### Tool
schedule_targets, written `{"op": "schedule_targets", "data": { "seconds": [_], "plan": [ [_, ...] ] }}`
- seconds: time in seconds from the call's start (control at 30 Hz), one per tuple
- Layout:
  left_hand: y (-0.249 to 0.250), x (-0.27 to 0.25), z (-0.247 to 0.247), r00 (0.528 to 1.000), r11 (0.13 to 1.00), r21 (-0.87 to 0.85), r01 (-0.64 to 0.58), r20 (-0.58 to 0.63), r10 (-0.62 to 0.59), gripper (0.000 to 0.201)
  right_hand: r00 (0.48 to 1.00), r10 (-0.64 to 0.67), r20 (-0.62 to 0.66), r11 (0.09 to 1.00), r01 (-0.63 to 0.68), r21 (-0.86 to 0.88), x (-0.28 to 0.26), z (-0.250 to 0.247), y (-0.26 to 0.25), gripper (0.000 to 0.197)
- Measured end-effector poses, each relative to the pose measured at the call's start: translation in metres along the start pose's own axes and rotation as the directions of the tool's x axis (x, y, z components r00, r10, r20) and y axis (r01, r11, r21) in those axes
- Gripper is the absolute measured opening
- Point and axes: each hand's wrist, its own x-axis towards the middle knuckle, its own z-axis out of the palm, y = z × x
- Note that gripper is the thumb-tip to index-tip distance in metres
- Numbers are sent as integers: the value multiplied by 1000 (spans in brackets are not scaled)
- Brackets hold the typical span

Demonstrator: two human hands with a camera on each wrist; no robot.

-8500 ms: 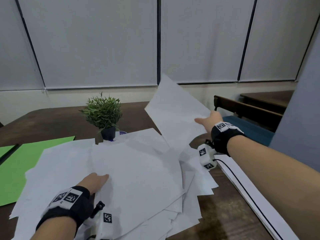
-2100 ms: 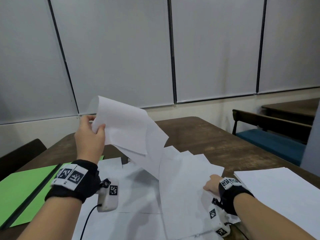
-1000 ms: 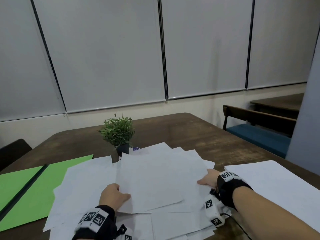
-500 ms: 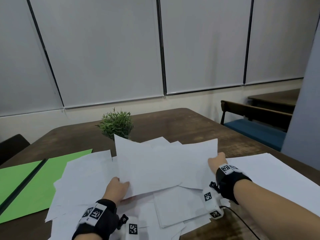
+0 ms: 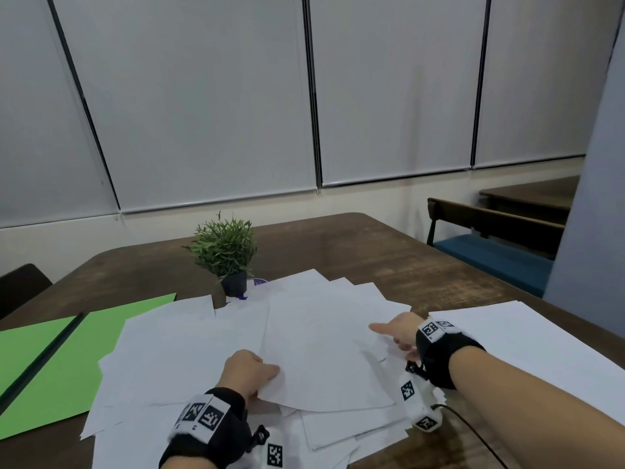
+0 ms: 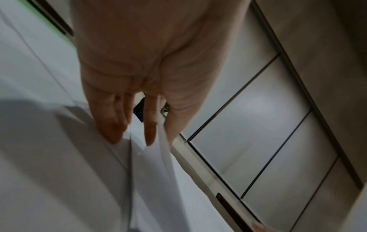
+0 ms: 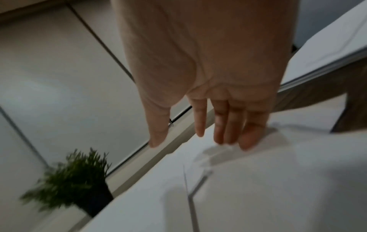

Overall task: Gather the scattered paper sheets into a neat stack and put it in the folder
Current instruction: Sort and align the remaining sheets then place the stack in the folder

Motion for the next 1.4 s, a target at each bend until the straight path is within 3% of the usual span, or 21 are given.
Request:
{"op": "schedule_targets", "data": {
  "seconds": [0.13, 0.23, 0.37, 0.47, 0.63, 0.77, 0.93, 1.03, 1.13, 1.2, 1.23, 1.3, 1.4],
  "plan": [
    [3, 5, 3, 1000, 997, 69, -24, -2, 24, 24, 996, -84, -17, 963, 76, -260, 8, 13, -7, 47],
    [6, 9, 11, 999, 995, -103, 12, -35, -16, 68, 998, -63, -23, 950, 53, -307, 8, 17, -9, 61],
    [14, 10, 19, 996, 955, -289, 62, -43, -78, 65, 999, -38, 21, 931, 43, -363, 16, 23, -4, 86],
    [15, 16, 24, 996, 966, -257, 38, -71, -59, 79, 998, -62, 33, 912, 69, -405, 17, 26, -3, 95],
    [15, 18, 24, 999, 995, -96, 32, -36, -35, 28, 995, -85, 53, 913, 99, -396, 16, 27, -4, 85],
    [20, 10, 21, 995, 994, -106, 24, 95, -14, 23, 994, -95, 58, 918, 110, -382, 17, 27, -5, 74],
    [28, -1, 20, 974, 971, -184, -154, 138, 180, 46, 990, -123, 74, 918, 142, -371, 23, 29, -2, 72],
    [32, -8, 16, 941, 916, -268, -298, 79, 329, 54, 987, -150, 50, 948, 158, -277, 6, 20, -9, 62],
    [43, -13, 4, 890, 842, -336, -422, 21, 455, 60, 972, -232, 39, 973, 231, 12, -15, 5, -22, 51],
    [54, -17, -7, 843, 798, -315, -514, -15, 537, 62, 926, -375, -25, 889, 368, 272, -24, -3, -38, 33],
    [61, -18, -13, 816, 777, -281, -564, -46, 576, 63, 900, -425, -98, 826, 429, 366, -25, -4, -46, 35],
    [75, -19, -23, 754, 729, -194, -657, -140, 642, 65, 851, -467, -242, 731, 525, 437, -27, -7, -64, 50],
    [94, -19, -35, 659, 661, -109, -743, -297, 691, 65, 760, -545, -355, 601, 649, 467, -38, -13, -92, 37]
  ]
}}
